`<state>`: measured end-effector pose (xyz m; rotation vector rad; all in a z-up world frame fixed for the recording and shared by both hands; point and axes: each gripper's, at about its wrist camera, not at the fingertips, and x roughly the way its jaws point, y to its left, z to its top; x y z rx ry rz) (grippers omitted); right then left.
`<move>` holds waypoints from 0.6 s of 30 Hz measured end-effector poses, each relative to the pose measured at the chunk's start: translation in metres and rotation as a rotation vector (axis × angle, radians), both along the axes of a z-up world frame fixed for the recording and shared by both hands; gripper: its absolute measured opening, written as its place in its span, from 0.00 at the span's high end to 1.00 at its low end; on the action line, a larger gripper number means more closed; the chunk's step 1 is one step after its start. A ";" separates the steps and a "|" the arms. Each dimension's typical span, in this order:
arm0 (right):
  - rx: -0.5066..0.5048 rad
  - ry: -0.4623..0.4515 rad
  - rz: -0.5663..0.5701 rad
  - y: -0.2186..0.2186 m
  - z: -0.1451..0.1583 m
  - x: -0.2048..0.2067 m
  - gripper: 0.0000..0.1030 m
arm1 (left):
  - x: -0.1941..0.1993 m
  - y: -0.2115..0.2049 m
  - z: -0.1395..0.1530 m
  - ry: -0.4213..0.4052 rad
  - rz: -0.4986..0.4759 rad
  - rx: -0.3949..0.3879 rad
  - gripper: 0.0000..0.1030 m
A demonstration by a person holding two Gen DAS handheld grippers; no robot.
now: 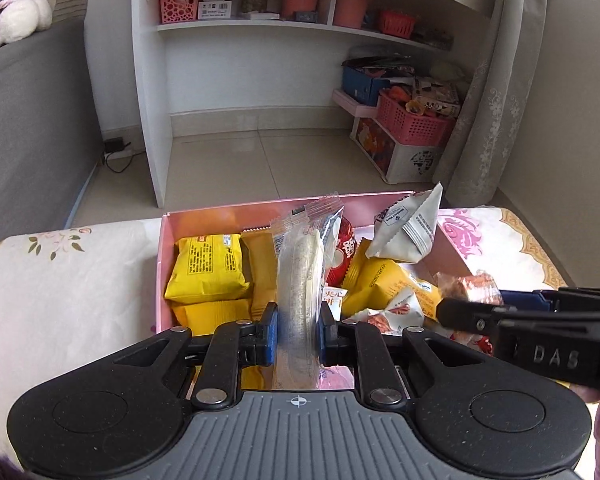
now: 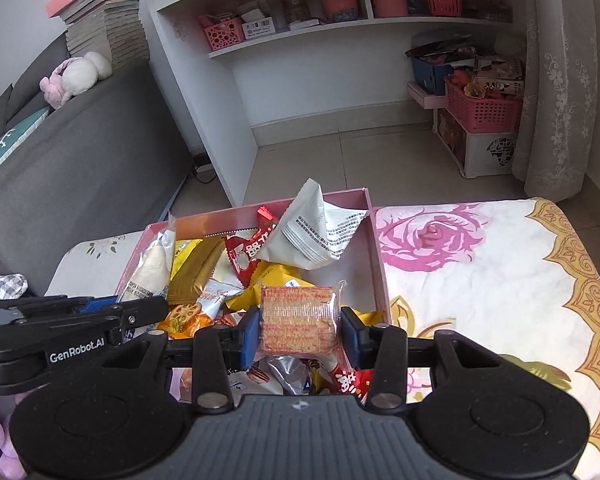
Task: Organize snacks
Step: 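Carry the rice cake and wafer into the box and release both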
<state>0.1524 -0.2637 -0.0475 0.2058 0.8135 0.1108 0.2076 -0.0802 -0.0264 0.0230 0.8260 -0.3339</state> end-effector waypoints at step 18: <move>-0.027 -0.055 0.000 0.002 0.024 -0.029 0.24 | -0.036 0.011 0.019 -0.041 -0.044 -0.013 0.33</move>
